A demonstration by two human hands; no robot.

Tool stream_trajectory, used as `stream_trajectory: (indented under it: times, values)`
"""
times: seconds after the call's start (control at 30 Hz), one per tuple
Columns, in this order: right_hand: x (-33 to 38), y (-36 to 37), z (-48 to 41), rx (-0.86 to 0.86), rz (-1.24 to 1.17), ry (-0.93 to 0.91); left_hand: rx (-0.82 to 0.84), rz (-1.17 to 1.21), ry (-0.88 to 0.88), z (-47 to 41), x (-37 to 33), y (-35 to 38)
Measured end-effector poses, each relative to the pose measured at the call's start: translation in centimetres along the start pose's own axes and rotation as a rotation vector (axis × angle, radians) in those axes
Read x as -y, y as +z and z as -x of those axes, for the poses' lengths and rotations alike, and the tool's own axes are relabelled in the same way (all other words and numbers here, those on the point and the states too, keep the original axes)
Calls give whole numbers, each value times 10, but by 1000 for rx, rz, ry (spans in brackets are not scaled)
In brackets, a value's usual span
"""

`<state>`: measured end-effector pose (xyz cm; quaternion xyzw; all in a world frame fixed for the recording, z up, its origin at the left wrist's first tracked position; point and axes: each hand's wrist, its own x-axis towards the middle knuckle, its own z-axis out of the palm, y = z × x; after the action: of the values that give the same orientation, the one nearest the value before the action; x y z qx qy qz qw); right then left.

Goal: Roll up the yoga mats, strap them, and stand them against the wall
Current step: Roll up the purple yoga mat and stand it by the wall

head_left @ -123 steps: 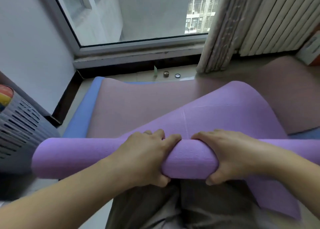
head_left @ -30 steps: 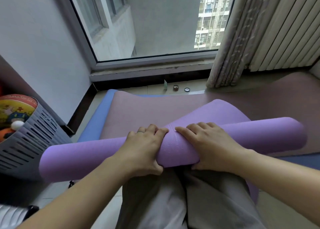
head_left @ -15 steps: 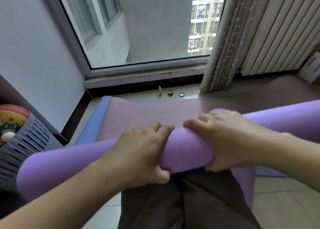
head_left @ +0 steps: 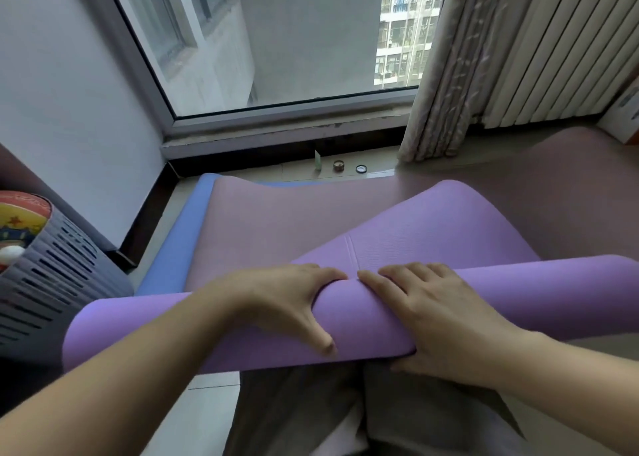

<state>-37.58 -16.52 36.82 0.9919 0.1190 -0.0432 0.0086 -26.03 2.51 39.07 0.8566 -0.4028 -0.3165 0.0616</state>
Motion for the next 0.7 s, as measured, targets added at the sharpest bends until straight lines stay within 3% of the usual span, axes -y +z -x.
stream_trajectory:
  times: [0.1, 0.23, 0.33, 0.47, 0.6, 0.7]
  values:
    - [-12, -7, -17, 149, -65, -1, -42, -3, 2, -3, 3, -7]
    - [-27, -19, -43, 277, -183, 5, -363, -382, -7, 4, -6, 20]
    - [-30, -24, -52, 367, -205, 10, -427, -468, -73, 0, -8, 38]
    - [-20, -17, -42, 129, 19, -21, -440, -401, -48, -6, 1, 28]
    - [-10, -2, -37, 8, 7, 21, -406, -339, -18, -11, 5, 18]
    - [-15, -13, -42, -82, 32, 37, -473, -332, 0, -7, 3, 8]
